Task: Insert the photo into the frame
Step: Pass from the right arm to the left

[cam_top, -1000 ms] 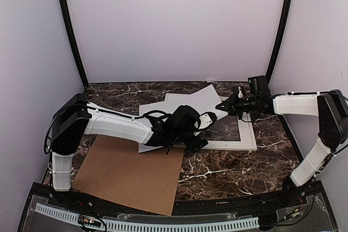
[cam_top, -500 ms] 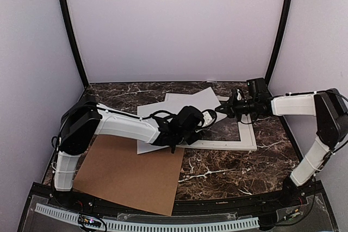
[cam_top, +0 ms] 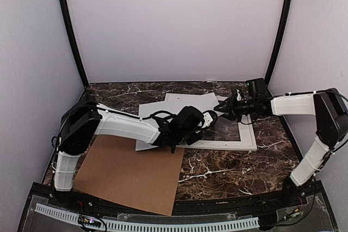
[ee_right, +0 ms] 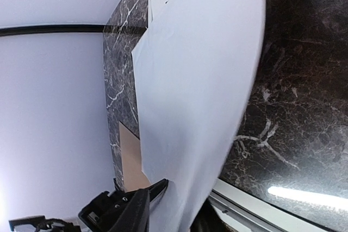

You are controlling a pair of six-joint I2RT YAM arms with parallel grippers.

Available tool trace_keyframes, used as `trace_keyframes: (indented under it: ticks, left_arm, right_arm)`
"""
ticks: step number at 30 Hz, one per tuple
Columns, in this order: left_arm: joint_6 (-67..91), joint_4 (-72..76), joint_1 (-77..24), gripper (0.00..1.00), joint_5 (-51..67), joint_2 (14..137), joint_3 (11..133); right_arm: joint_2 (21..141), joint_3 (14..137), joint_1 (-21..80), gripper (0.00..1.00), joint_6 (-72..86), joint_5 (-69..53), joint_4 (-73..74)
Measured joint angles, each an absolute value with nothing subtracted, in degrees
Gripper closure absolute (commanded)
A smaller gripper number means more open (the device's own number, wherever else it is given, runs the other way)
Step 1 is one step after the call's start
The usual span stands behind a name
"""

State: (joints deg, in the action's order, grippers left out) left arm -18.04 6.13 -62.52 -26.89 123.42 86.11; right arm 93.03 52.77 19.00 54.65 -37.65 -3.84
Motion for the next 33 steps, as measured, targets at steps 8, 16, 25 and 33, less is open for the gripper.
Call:
trace_keyframes:
  ticks: [8,16,25,33]
  left_arm:
    - [-19.38,6.37,-62.52,1.00,-27.46,123.09,85.25]
    - [-19.51,6.37,-62.52,1.00,-28.80,122.78,85.19]
    - [-18.81,6.35,-62.52,1.00,-30.46,121.86,85.45]
    - [-17.96,6.02,-62.52,1.00,-30.61,119.85,87.29]
  right_arm:
    - [93.10,53.56,16.12,0.41,50.92,-37.30,-0.23]
    - [91.18,54.96,8.82,0.35,47.09,-35.94,4.80]
    - [99.31,66.39,5.04,0.38,40.03,-28.71,6.20]
    - [110.17,76.49,5.04,0.40,33.52,-21.26,10.17]
